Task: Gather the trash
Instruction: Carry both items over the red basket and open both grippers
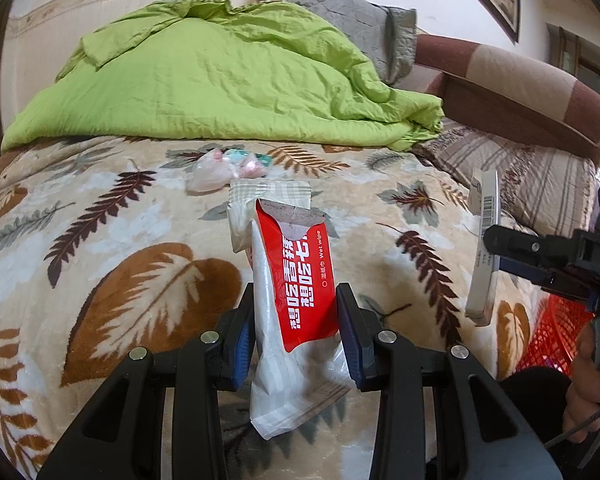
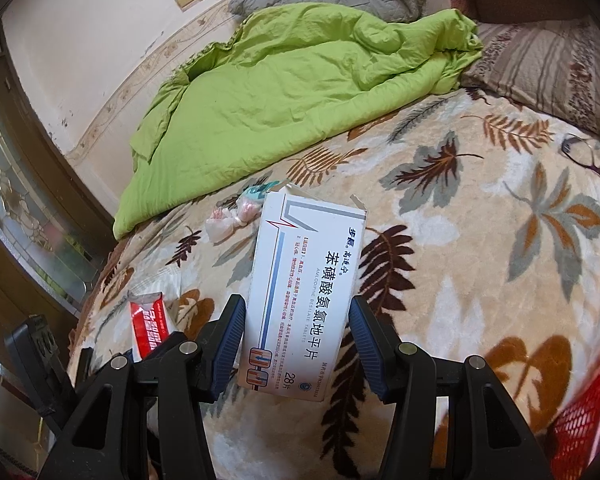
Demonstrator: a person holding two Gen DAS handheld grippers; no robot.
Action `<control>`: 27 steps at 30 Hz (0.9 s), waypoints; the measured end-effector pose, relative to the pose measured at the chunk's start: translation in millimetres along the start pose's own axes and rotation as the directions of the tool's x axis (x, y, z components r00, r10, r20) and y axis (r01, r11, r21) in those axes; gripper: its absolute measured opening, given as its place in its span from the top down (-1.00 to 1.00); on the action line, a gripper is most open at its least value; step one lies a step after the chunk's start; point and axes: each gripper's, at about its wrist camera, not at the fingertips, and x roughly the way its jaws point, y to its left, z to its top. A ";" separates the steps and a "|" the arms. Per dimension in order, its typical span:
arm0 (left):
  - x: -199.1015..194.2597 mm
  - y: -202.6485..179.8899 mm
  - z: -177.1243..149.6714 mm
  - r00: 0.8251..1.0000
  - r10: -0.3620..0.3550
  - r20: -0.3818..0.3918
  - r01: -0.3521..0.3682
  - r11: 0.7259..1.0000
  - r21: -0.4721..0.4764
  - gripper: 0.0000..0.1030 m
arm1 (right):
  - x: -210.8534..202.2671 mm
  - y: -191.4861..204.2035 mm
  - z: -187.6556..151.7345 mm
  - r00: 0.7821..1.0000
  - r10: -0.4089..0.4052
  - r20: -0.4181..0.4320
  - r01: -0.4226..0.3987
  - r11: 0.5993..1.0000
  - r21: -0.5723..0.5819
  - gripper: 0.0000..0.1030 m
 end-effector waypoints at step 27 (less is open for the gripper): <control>-11.4 -240.2 45.6 0.823 -0.507 -0.254 0.559 0.801 0.213 0.28 | -239.5 -176.2 -40.1 0.931 -0.321 0.174 0.237 0.893 0.382 -0.12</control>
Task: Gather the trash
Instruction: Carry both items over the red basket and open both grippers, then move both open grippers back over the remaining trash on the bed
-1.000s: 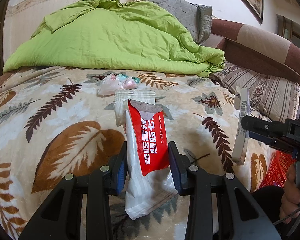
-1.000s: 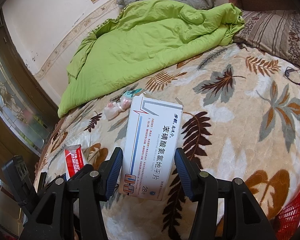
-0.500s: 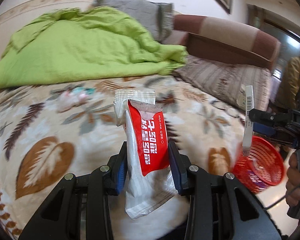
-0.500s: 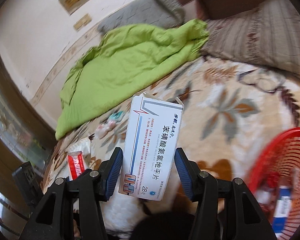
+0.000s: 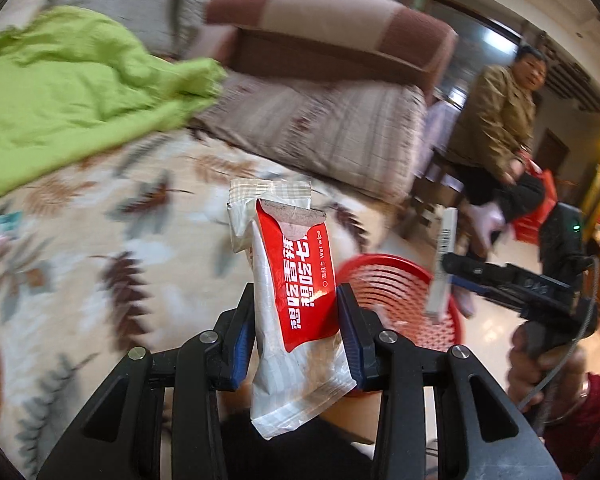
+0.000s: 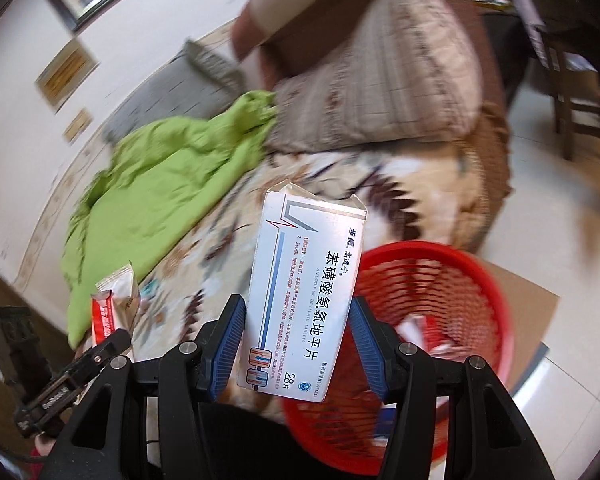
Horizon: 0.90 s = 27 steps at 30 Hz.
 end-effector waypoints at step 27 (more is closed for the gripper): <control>7.3 0.5 -16.6 0.997 -0.010 -0.072 0.007 0.999 -0.050 -0.30 | 15.3 17.9 -0.3 0.999 0.001 -0.038 -0.004 0.997 -0.082 -0.33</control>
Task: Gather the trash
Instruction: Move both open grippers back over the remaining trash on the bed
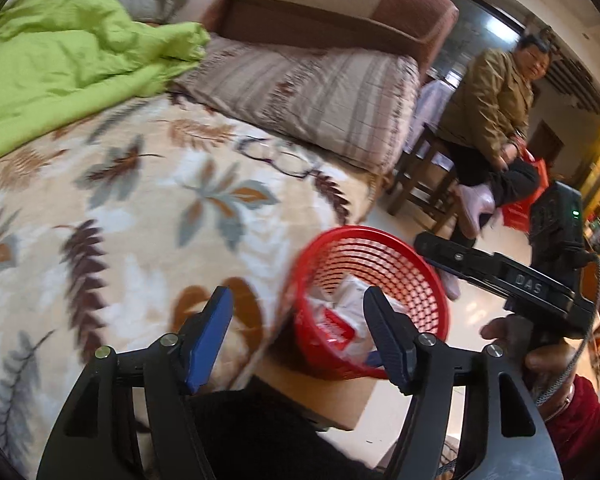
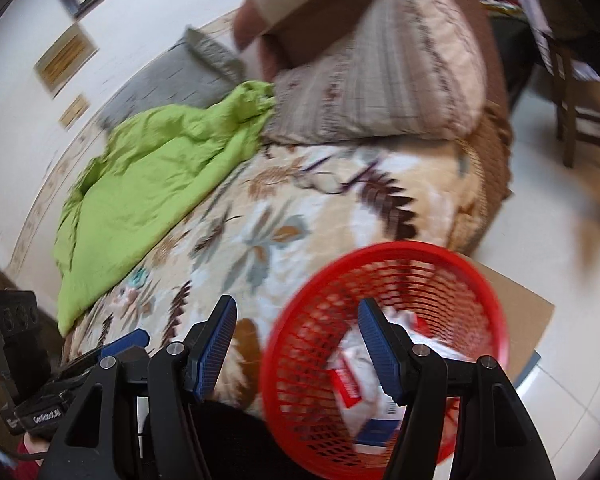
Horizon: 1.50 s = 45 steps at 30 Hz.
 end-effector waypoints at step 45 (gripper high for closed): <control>-142.2 231.9 -69.3 0.899 0.433 0.066 -0.367 0.827 -0.427 -0.33 | 184.1 228.1 -57.7 0.957 0.162 -0.239 -0.235 0.919 -0.316 -0.33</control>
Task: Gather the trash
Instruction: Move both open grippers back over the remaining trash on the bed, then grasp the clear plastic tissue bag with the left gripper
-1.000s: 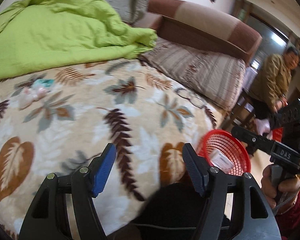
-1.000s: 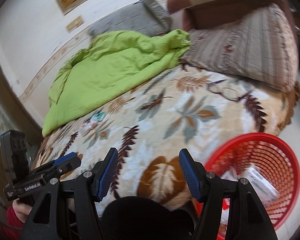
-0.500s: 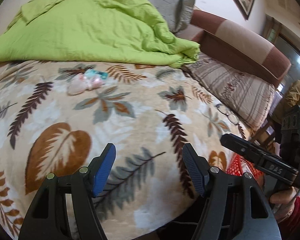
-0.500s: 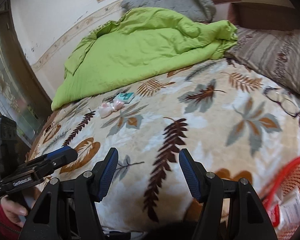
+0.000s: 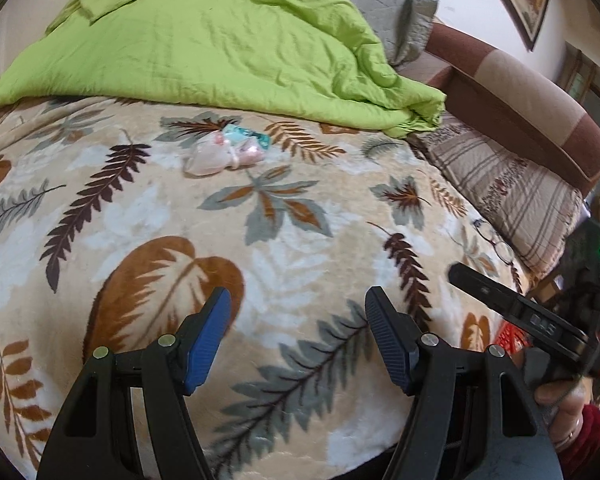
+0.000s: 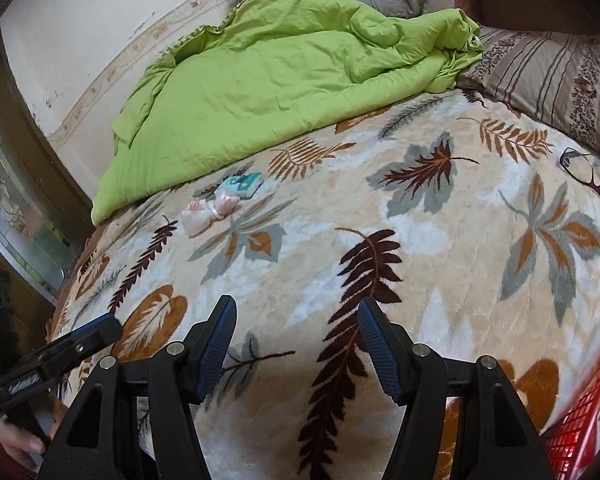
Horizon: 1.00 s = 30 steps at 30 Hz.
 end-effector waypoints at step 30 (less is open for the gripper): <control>173.9 77.0 160.0 0.997 0.022 -0.075 -0.029 0.995 -0.094 -0.33 | 0.6 -17.7 2.2 0.992 0.125 0.018 -0.127 0.988 0.086 -0.33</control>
